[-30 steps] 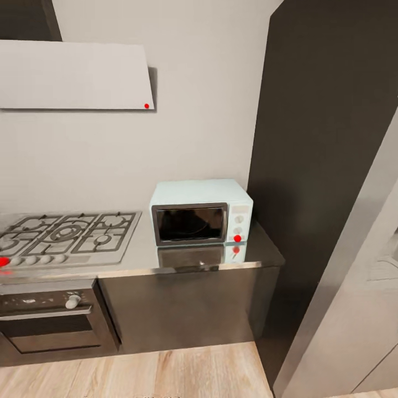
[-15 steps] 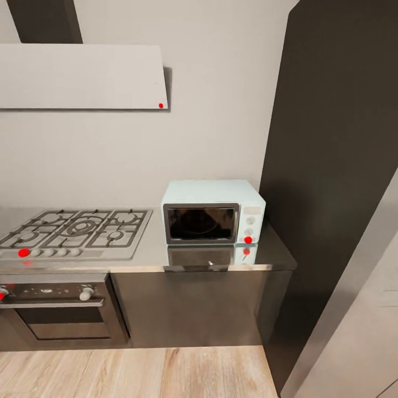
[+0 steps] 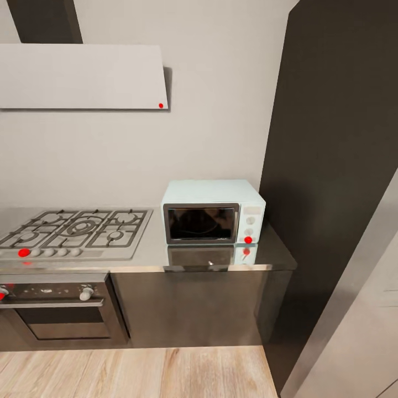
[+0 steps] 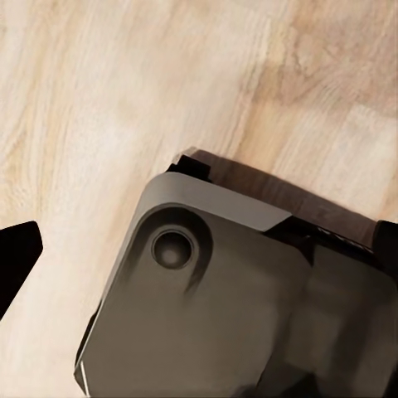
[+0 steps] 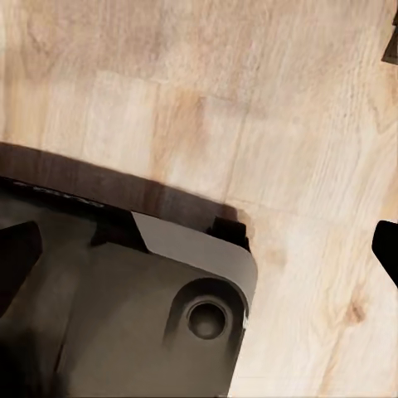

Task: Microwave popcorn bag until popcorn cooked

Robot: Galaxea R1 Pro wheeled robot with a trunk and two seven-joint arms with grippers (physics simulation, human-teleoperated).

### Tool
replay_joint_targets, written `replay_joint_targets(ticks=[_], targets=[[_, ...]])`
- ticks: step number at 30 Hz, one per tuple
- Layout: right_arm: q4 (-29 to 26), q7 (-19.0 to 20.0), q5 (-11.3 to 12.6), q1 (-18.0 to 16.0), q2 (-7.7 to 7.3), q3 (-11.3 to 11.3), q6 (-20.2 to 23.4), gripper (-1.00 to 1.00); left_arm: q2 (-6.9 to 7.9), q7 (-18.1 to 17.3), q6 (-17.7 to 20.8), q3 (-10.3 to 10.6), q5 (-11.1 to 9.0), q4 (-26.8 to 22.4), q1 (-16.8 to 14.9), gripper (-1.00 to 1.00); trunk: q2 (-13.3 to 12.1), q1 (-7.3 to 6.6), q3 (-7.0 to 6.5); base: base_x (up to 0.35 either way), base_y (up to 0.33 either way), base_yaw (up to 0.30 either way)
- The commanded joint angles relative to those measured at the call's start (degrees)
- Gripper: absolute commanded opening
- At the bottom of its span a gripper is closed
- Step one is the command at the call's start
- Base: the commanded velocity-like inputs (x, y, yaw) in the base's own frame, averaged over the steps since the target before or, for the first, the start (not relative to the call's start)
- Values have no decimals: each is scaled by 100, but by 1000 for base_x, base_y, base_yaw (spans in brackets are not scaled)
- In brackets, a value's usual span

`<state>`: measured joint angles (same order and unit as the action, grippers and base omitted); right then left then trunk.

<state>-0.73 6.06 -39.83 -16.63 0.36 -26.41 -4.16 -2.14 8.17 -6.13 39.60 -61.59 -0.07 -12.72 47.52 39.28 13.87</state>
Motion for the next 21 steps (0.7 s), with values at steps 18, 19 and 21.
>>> replay_joint_targets(ticks=[18,19,21], targets=[[-8013,2035,446,-583,964,782,5476,100,-43,19,-20,50,-35,-8,-1,100,5,1,8,0,0,0],[-8165,2040,492,-749,964,866,5736,100,-42,19,-23,49,-36,-9,-1,100,5,1,8,0,0,0],[-8356,2046,591,-1277,964,980,6312,100,-41,18,-27,53,-31,-10,-2,100,5,1,8,0,0,0]])
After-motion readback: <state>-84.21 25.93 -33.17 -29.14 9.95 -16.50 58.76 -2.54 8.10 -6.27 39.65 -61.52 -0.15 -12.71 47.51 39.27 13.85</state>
